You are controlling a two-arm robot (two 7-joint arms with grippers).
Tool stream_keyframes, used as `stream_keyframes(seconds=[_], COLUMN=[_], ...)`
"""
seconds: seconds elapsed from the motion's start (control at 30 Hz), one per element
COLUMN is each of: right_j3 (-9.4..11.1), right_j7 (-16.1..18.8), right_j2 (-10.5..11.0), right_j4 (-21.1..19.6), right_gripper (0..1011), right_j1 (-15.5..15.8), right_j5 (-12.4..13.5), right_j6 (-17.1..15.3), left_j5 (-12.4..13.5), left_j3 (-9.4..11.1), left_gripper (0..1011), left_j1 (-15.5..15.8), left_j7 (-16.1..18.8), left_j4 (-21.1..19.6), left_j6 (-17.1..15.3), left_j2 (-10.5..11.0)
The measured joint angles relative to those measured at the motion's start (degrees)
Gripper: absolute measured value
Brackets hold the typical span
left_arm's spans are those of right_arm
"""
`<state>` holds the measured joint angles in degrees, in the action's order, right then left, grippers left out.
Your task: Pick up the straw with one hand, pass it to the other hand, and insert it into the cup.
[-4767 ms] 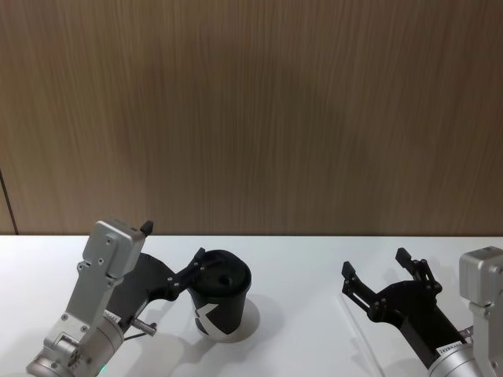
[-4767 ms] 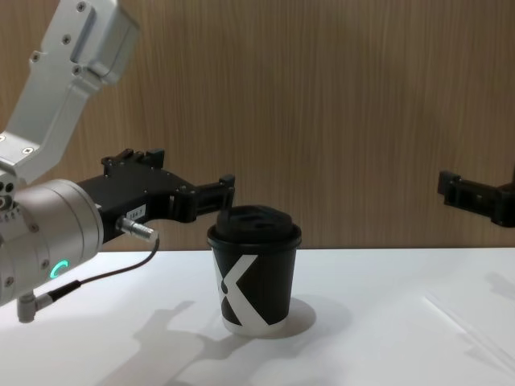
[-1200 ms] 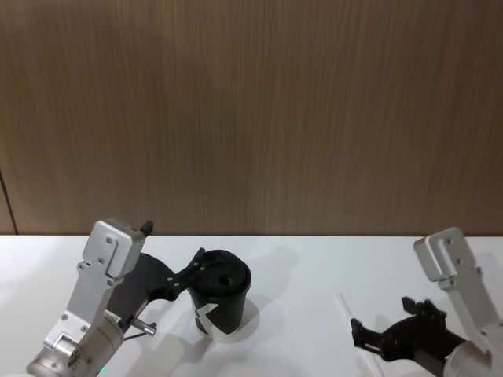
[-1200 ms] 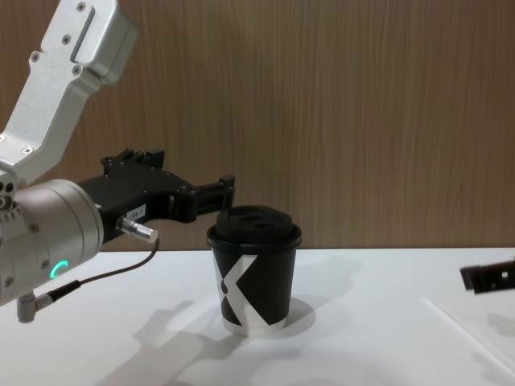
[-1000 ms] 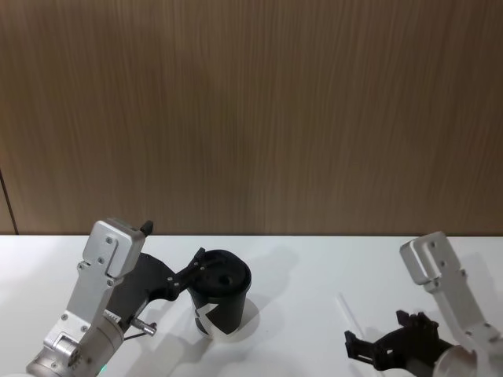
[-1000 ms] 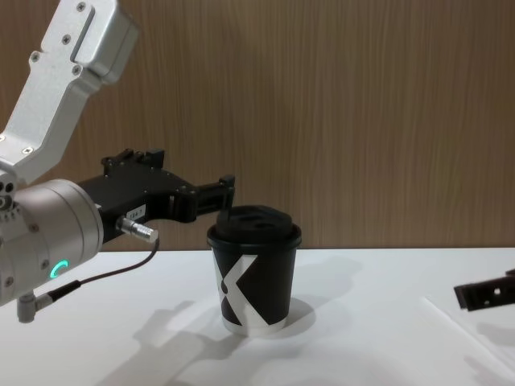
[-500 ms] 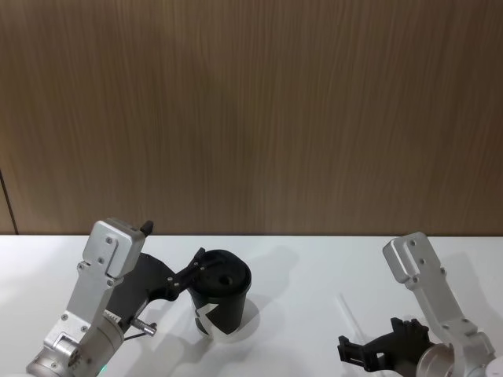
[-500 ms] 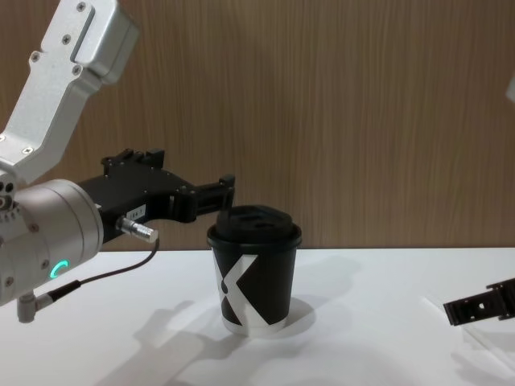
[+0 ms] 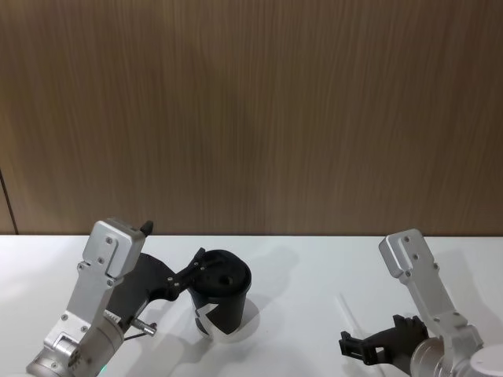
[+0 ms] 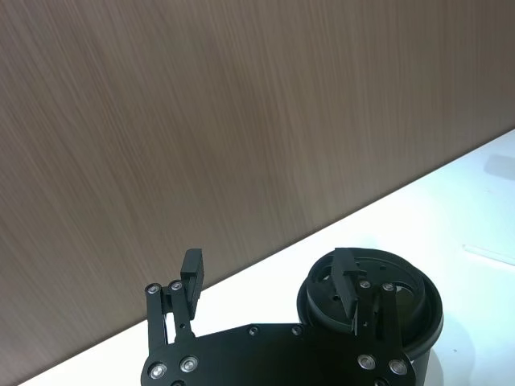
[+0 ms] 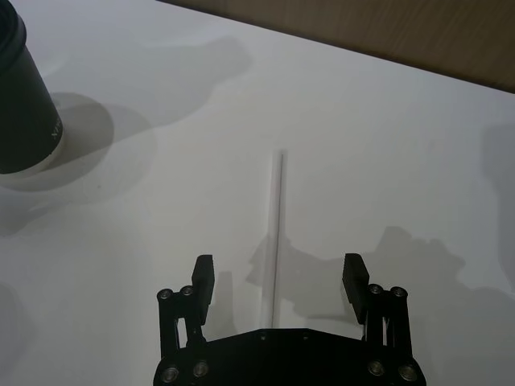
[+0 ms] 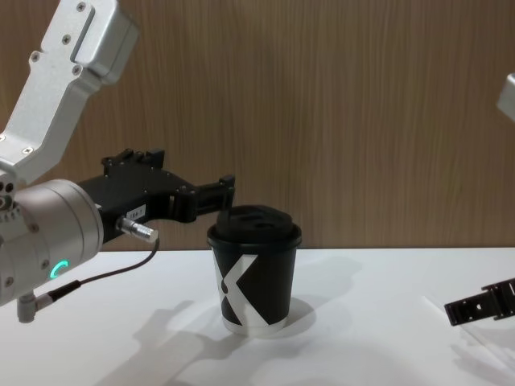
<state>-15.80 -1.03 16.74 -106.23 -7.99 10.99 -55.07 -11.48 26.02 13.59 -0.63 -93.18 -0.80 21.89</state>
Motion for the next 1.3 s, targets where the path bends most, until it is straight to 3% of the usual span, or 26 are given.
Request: stream_keyframes(seconds=[1.3], right_j3=[2.9], right_j7=[0.6], right_j2=[-2.7], right_j4=[4.4], right_gripper=[1001], right_j1=[-0.7], right_j5=[-0.4], right_j6=[-1.1], left_j5=[0.0], left_j3=[0.0], left_gripper=[1002], left_j1=[0.0], left_j7=[0.0], left_j4=[0.0], left_j6=[0.0], left_j2=[0.0])
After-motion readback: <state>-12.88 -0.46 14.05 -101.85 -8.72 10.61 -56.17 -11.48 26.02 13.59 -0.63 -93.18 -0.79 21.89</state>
